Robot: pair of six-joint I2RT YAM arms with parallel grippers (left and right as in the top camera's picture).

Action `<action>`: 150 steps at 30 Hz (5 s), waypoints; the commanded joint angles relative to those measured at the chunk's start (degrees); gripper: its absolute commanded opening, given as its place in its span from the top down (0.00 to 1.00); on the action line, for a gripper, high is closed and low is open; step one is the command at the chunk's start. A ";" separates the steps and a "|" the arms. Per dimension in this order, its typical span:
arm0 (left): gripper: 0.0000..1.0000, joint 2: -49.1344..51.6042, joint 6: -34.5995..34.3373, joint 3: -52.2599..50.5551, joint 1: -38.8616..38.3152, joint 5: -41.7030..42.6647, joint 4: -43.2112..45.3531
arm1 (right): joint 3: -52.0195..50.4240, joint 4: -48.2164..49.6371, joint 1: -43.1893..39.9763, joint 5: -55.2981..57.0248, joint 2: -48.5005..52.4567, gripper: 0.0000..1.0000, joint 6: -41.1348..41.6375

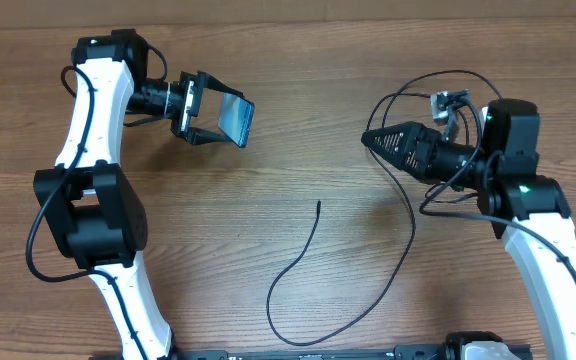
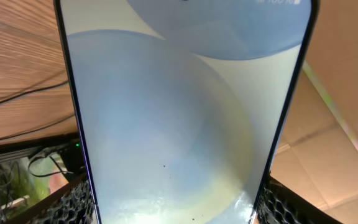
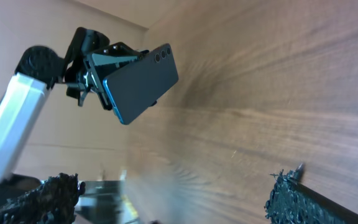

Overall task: Plug charger to phone and switch on socket
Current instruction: 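Raise the right gripper toward the phone held by the left gripper, then grasp the phone's edge with the right gripper beside the left gripper, then open the left gripper and pull it away, right gripper holding phone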

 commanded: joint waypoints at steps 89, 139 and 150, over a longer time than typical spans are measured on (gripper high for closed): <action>0.96 -0.04 -37.16 1.73 -31.54 -11.52 11.89 | 1.11 -6.14 17.33 30.71 3.26 0.43 16.37; 0.00 -0.04 -36.20 1.73 -31.85 -13.07 11.89 | 1.11 -7.39 17.31 32.63 3.26 0.96 16.39; 0.07 -0.04 -24.98 1.73 -28.72 -12.76 12.50 | 1.11 -7.30 17.27 32.72 3.26 0.96 16.39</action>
